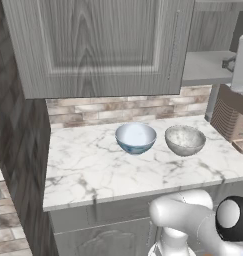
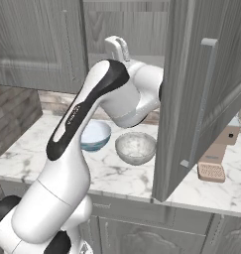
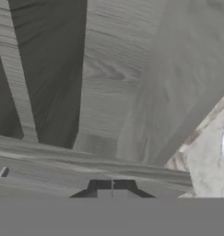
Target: Open the cabinet. Pick the bowls from the counter and place them in the cabinet. Then close the cabinet.
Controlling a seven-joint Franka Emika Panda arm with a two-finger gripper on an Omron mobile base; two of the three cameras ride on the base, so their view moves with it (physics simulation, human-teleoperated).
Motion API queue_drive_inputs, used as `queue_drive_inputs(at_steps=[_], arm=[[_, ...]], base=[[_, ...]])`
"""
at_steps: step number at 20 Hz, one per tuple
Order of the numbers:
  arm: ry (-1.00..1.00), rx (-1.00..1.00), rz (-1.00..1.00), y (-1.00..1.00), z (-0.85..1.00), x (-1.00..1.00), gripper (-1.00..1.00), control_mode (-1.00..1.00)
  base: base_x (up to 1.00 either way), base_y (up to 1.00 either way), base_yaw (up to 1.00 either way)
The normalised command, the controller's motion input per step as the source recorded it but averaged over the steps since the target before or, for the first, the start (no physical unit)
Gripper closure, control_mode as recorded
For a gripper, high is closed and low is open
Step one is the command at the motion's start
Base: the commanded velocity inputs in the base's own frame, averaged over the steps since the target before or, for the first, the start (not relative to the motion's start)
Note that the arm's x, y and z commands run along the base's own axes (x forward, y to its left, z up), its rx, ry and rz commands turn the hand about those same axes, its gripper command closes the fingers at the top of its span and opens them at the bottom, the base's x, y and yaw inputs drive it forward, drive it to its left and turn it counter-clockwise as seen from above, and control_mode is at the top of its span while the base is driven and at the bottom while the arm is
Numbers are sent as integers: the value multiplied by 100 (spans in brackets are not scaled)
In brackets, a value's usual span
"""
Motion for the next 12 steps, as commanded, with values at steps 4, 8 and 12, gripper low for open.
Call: queue_drive_inputs(at_steps=[4, 8, 12], arm=[[1, 10, 0, 0, 0, 33, 100, -100], [2, 5, 0, 0, 0, 36, 100, -100], [4, 2, 0, 0, 0, 33, 100, -100]], base=[[0, 0, 0], [0, 0, 0], [0, 0, 0]])
